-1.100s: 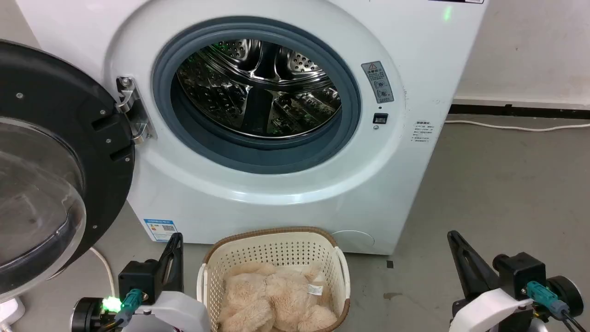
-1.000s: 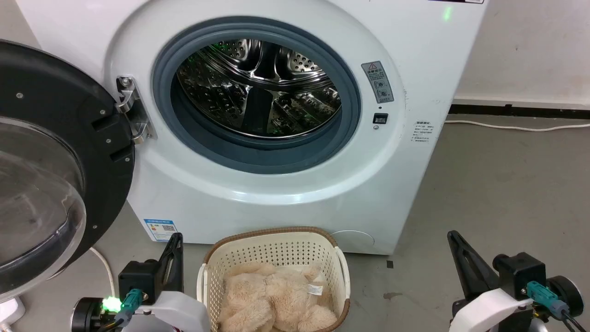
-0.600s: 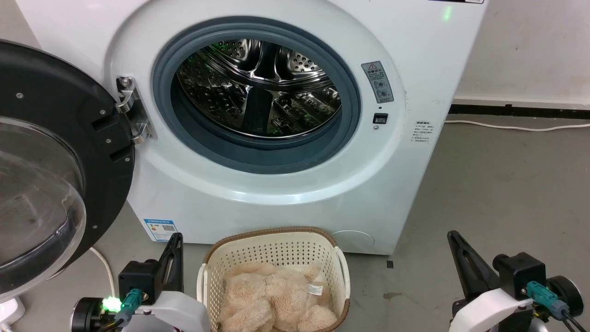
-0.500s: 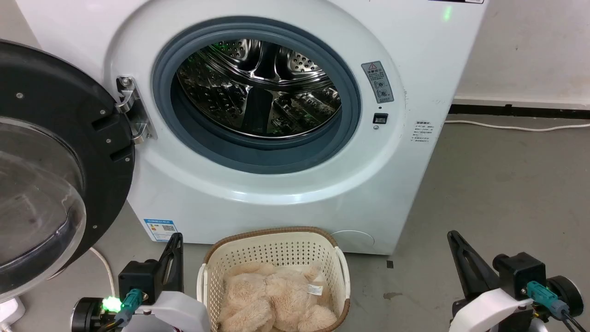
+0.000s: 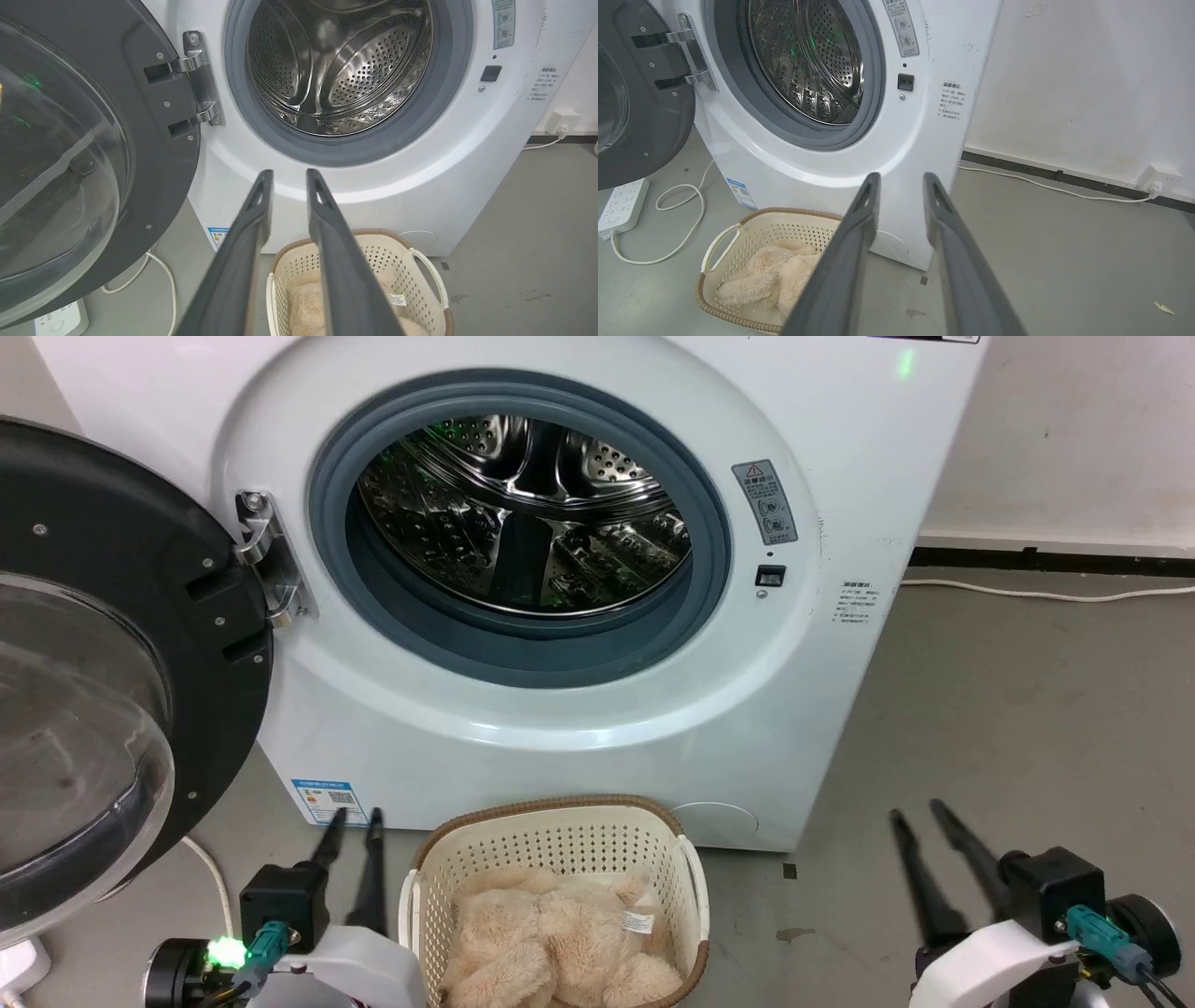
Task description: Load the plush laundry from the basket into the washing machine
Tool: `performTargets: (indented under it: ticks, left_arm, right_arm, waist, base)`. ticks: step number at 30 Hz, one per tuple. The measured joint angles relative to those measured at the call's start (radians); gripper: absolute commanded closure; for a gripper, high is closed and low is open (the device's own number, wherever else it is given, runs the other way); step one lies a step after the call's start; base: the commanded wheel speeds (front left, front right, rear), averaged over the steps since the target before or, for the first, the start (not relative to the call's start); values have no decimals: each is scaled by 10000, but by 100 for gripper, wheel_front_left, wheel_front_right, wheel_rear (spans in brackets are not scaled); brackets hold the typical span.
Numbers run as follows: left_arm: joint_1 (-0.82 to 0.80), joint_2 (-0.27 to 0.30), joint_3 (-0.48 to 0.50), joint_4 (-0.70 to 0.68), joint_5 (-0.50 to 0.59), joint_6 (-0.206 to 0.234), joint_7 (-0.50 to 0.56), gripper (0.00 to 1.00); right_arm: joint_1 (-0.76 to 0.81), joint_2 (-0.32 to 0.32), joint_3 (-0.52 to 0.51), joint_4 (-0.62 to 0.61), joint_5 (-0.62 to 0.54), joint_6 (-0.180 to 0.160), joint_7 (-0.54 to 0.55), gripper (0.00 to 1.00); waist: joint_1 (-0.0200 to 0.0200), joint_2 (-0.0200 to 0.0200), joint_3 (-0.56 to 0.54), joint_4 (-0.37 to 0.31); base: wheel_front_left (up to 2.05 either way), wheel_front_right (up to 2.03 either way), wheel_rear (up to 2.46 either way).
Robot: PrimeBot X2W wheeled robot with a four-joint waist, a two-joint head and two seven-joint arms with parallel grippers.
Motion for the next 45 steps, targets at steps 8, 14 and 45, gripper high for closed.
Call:
performTargets:
  ticks: [8,14,45]
  left_arm:
    - [1,0,-178,0,-13,10,-96,0]
    - [0,0,-353,58,-56,12,-201,0]
    - [-1964,600,-1225,3241,-353,-359,-435,0]
  right_arm:
    - [7,0,-71,8,113,0,-75,0]
    - [9,0,-171,17,280,0,-205,0]
    - [-563,0,-75,-182,1710,-2,-920,0]
  waist:
    - [0,0,45,-33]
    - [0,0,244,-113]
    - [2,0,2721,-1253]
  base:
    - [0,0,0]
    - [0,0,0]
    - [0,0,0]
